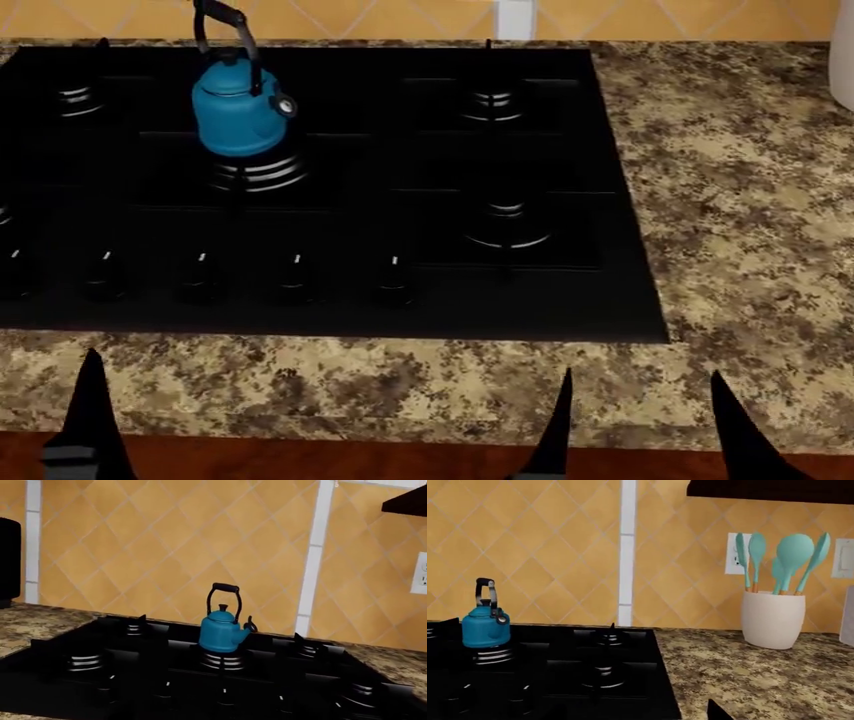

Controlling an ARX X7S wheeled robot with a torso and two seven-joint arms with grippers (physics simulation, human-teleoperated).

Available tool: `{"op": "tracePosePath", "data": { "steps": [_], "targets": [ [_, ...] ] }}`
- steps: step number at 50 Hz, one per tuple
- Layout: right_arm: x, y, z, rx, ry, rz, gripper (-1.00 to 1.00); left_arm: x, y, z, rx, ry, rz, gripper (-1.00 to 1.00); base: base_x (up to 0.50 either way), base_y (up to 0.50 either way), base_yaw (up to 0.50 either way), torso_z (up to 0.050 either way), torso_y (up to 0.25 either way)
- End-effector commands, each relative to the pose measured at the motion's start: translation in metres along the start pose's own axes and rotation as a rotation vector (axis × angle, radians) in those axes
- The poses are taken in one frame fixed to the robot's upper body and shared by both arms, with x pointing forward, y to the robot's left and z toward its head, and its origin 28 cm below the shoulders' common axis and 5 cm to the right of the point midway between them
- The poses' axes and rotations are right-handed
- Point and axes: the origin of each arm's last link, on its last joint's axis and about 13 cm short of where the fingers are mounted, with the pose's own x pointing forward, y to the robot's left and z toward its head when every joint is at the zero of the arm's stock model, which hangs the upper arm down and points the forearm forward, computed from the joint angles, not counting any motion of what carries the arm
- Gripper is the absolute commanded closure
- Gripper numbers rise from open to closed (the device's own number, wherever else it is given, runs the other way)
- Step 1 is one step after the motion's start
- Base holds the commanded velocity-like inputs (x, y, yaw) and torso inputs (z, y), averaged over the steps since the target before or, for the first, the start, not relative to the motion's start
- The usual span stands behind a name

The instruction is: Turn on the center burner of the stove.

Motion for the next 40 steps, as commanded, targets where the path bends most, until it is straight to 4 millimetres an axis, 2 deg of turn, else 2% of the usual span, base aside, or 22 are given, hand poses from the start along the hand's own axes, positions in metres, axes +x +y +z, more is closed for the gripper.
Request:
{"op": "tracePosePath", "data": {
  "steps": [1,21,40],
  "targets": [
    [-0.0001,0.0004,0.0006,0.005,-0.014,0.008,-1.00,-0.0001,0.0002,0.0001,-0.015,-0.001,-0.004,-1.00,0.01,0.45,0.00,0.000,0.000],
    [-0.0021,0.0011,-0.0010,0.003,-0.009,0.009,-1.00,-0.0006,0.0003,-0.0073,0.042,-0.007,-0.015,-1.00,0.01,0.42,0.00,0.000,0.000],
    [-0.0018,-0.0006,-0.0002,-0.006,-0.016,0.009,-1.00,-0.0001,0.0003,-0.0055,0.011,0.000,-0.021,-1.00,0.02,0.41,0.00,0.000,0.000]
  ]
}}
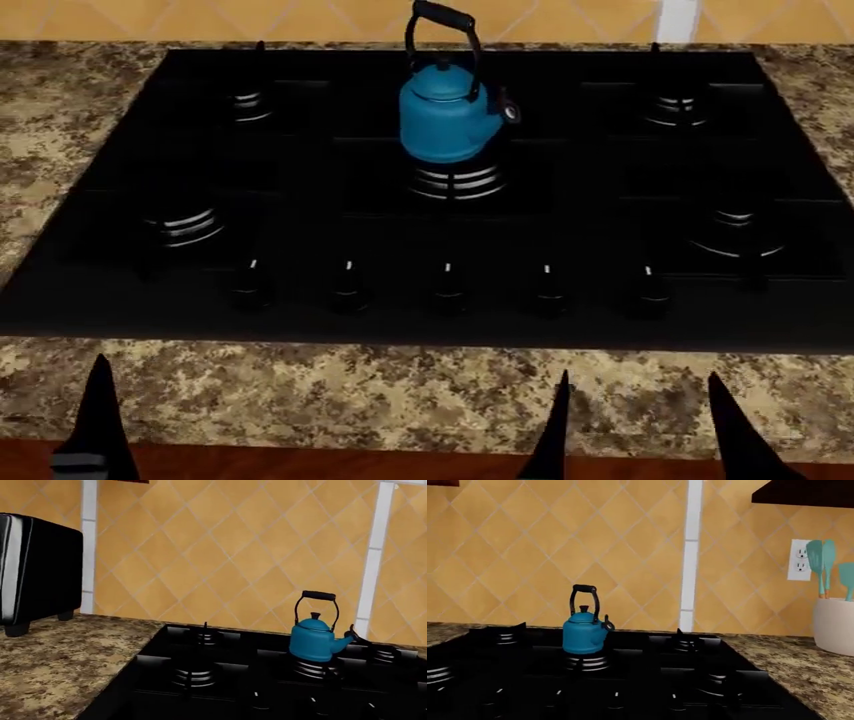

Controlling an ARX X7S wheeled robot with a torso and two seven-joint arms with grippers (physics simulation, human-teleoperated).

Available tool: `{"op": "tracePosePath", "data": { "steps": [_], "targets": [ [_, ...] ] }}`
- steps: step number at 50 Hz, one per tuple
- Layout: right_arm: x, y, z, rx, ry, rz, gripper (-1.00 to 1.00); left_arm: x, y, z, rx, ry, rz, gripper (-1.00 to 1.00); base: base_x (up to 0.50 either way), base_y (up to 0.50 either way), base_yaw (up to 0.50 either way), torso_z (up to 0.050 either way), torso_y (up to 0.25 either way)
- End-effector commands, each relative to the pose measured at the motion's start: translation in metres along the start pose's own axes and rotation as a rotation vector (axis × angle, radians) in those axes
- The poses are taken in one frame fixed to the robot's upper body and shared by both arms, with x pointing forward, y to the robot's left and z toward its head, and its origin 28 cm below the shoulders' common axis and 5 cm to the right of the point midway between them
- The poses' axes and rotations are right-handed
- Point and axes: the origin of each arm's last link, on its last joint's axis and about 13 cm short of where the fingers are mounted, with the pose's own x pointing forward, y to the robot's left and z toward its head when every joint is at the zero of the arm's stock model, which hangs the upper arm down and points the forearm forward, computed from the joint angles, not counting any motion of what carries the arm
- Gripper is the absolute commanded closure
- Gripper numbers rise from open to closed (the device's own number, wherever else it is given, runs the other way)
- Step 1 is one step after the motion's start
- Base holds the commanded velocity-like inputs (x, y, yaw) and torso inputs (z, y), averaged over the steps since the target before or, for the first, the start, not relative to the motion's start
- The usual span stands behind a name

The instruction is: Turn on the center burner of the stove.

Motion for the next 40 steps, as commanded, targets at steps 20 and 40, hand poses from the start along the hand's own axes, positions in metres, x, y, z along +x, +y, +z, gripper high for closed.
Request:
{"op": "tracePosePath", "data": {
  "steps": [20,40],
  "targets": [
    [-0.0016,-0.0013,-0.0038,0.003,0.006,-0.006,-1.00,-0.0008,-0.0021,-0.0057,-0.004,0.014,-0.015,-1.00,0.01,0.37,0.00,0.000,0.000],
    [-0.0030,-0.0011,0.0020,0.004,0.001,-0.002,-1.00,-0.0010,-0.0028,-0.0064,-0.005,0.023,-0.031,-1.00,0.00,0.00,0.00,0.000,0.000]
  ]
}}
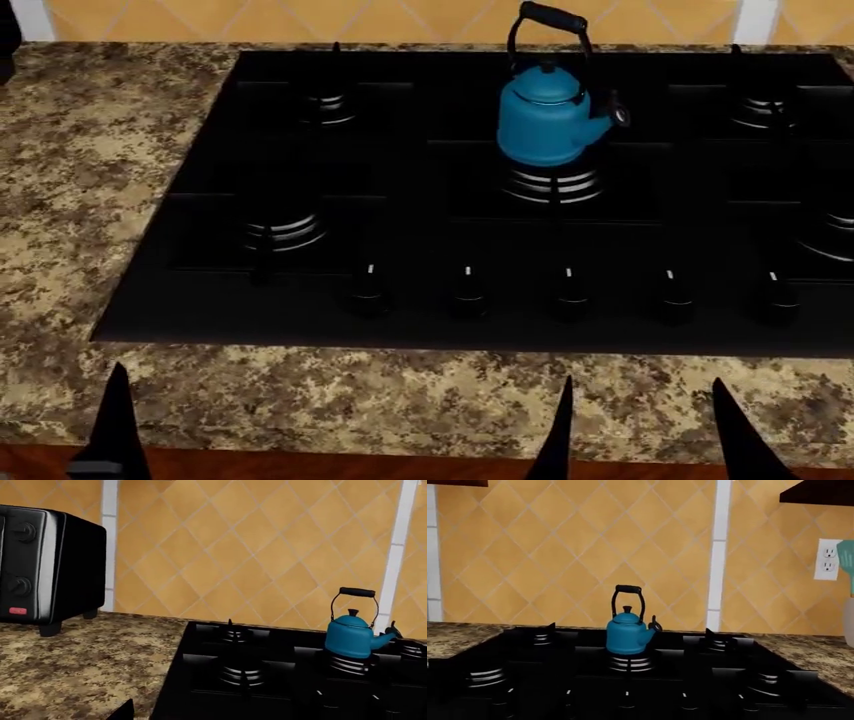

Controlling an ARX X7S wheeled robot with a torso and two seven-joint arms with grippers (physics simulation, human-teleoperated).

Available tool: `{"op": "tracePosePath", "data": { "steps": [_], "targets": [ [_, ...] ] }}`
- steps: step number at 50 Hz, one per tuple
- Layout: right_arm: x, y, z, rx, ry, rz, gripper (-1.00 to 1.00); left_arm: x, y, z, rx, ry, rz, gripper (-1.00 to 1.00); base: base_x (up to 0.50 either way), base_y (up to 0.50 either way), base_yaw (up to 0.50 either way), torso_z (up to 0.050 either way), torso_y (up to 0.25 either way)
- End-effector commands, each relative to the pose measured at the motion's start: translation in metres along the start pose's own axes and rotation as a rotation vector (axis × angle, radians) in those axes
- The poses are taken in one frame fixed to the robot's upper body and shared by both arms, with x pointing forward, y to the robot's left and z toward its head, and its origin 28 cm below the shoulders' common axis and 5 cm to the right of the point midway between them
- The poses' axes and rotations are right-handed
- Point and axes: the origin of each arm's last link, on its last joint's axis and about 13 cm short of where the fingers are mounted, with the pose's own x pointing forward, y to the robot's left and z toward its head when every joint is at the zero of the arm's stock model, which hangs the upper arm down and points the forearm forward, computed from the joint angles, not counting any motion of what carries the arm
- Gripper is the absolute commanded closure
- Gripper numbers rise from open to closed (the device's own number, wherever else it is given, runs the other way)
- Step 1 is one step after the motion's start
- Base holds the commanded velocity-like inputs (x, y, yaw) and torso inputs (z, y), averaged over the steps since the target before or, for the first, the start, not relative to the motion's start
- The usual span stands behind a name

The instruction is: Turn on the center burner of the stove.

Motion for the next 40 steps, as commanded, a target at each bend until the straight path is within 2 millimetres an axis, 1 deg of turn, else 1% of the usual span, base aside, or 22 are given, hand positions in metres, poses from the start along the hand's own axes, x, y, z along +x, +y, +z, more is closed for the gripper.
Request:
{"op": "tracePosePath", "data": {
  "steps": [1,9,20,30,33,37,38,40],
  "targets": [
    [-0.001,0.001,0.003,-0.003,-0.009,0.014,-1.00,0.000,0.000,-0.001,-0.002,0.005,-0.010,-1.00,0.00,0.00,0.00,0.000,0.000],
    [0.000,0.001,0.005,0.002,-0.018,0.025,-1.00,0.000,-0.001,0.001,-0.002,-0.002,-0.014,-1.00,0.38,0.00,0.00,0.000,0.000],
    [0.000,0.001,0.003,-0.007,-0.004,0.019,-1.00,0.000,-0.001,-0.001,-0.003,-0.002,-0.014,-1.00,0.38,0.00,0.00,0.000,0.000],
    [0.000,0.001,0.006,-0.004,0.004,0.017,-1.00,0.000,-0.001,-0.003,-0.001,0.002,-0.017,-1.00,0.02,0.00,0.00,0.000,0.000],
    [0.003,0.002,0.007,0.008,0.049,0.013,-1.00,0.000,0.000,-0.005,-0.004,0.007,-0.013,-1.00,0.00,0.00,0.00,0.000,0.000],
    [0.004,0.002,0.008,-0.007,0.053,0.005,-1.00,0.000,-0.001,-0.005,-0.004,0.009,-0.014,-1.00,0.00,0.00,0.00,0.000,0.000],
    [0.011,0.001,0.012,-0.024,0.068,-0.002,-1.00,0.000,-0.001,-0.005,-0.019,0.012,-0.020,-1.00,0.00,0.00,0.00,0.000,0.000],
    [0.011,0.001,0.013,-0.024,0.068,-0.002,-1.00,0.000,-0.001,-0.005,-0.019,0.012,-0.020,-1.00,0.00,0.00,0.00,0.000,0.000]
  ]
}}
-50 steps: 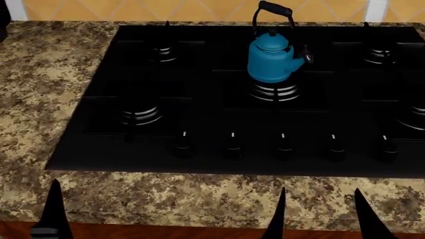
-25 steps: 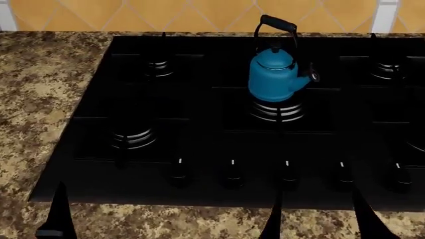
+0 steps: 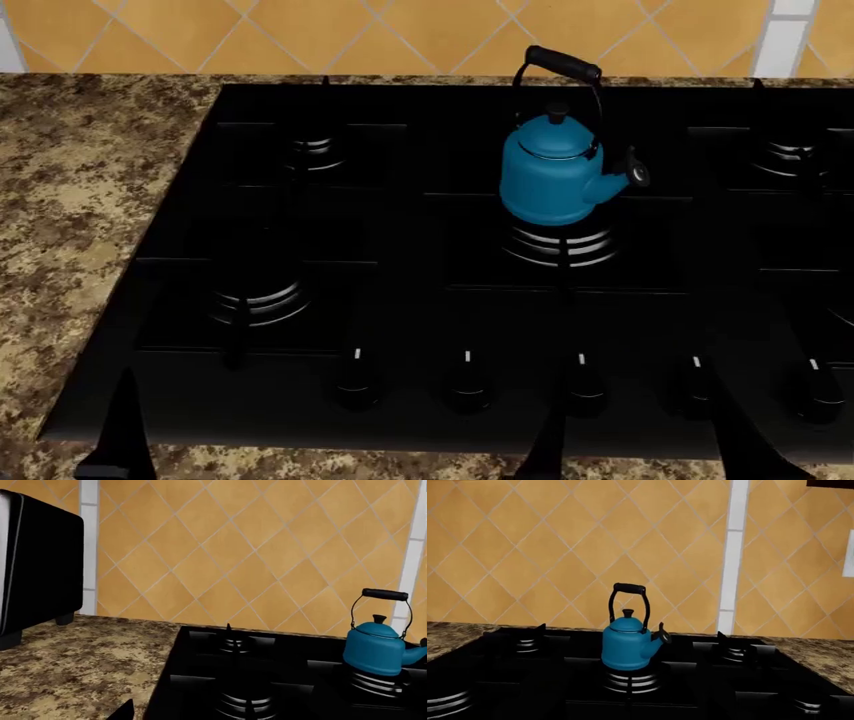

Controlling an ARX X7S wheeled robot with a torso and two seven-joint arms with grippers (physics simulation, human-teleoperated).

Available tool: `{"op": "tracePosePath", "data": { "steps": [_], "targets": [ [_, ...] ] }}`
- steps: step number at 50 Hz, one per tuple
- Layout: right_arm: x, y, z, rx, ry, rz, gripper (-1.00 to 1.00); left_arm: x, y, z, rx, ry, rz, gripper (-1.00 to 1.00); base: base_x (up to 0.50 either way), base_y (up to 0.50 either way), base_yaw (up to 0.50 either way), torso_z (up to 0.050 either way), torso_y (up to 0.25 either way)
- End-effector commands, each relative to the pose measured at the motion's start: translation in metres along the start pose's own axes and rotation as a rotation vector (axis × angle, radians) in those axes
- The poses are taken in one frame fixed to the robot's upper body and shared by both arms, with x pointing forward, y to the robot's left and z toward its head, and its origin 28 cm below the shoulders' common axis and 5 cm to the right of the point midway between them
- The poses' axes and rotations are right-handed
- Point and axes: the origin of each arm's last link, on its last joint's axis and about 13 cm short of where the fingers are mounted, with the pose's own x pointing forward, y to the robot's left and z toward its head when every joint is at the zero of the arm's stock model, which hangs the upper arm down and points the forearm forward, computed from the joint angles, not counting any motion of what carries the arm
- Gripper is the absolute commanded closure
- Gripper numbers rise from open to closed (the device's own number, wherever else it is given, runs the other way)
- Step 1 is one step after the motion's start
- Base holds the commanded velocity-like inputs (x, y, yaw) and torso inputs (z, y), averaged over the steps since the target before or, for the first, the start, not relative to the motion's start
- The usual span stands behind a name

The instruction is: Turn on the center burner of the stove.

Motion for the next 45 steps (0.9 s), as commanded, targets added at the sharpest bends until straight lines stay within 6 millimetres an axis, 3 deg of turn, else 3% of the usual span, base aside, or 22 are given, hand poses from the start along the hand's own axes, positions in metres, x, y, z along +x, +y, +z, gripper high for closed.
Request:
{"op": "tracePosePath", "data": {
  "steps": [1,3,24,45],
  "targets": [
    [0.007,-0.001,0.006,-0.016,0.037,-0.010,-1.00,0.000,0.000,-0.001,-0.013,0.006,-0.005,-1.00,0.00,0.00,0.00,0.000,0.000],
    [0.022,-0.003,0.015,-0.038,0.063,-0.035,-1.00,0.000,0.000,-0.002,-0.003,0.006,-0.002,-1.00,0.00,0.00,0.00,0.000,0.000],
    [0.063,0.001,0.024,0.020,0.198,-0.008,-1.00,0.000,-0.003,-0.002,-0.001,0.006,-0.016,-1.00,0.00,0.00,0.00,0.000,0.000],
    [0.065,0.003,0.022,-0.023,0.226,0.005,-1.00,-0.001,-0.005,0.000,0.002,0.012,-0.022,-1.00,0.00,0.00,0.00,0.000,0.000]
  ]
}}
